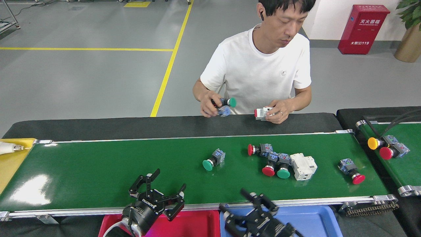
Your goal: Pick switch part from conveyor to tray
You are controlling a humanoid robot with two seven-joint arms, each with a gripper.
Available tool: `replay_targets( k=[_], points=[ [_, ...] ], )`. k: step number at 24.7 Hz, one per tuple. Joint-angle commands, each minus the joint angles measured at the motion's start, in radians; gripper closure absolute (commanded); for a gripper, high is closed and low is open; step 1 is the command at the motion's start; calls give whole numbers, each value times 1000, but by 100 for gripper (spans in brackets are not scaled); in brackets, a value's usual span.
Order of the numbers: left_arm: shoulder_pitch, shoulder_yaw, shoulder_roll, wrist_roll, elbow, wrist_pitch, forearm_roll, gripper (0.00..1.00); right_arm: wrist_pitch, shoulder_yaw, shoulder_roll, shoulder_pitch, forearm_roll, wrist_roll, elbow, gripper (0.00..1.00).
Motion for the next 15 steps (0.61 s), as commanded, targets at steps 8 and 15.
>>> replay_targets(
  k=[8, 15],
  points=[
    [-167, -16, -56, 3, 209, 9, -18, 0, 378, -86, -75, 104, 60, -273, -32, 7],
    [-250, -2, -57, 10, 349, 24, -15, 14, 317, -83, -98, 181, 58, -265, -56, 3]
  ],
)
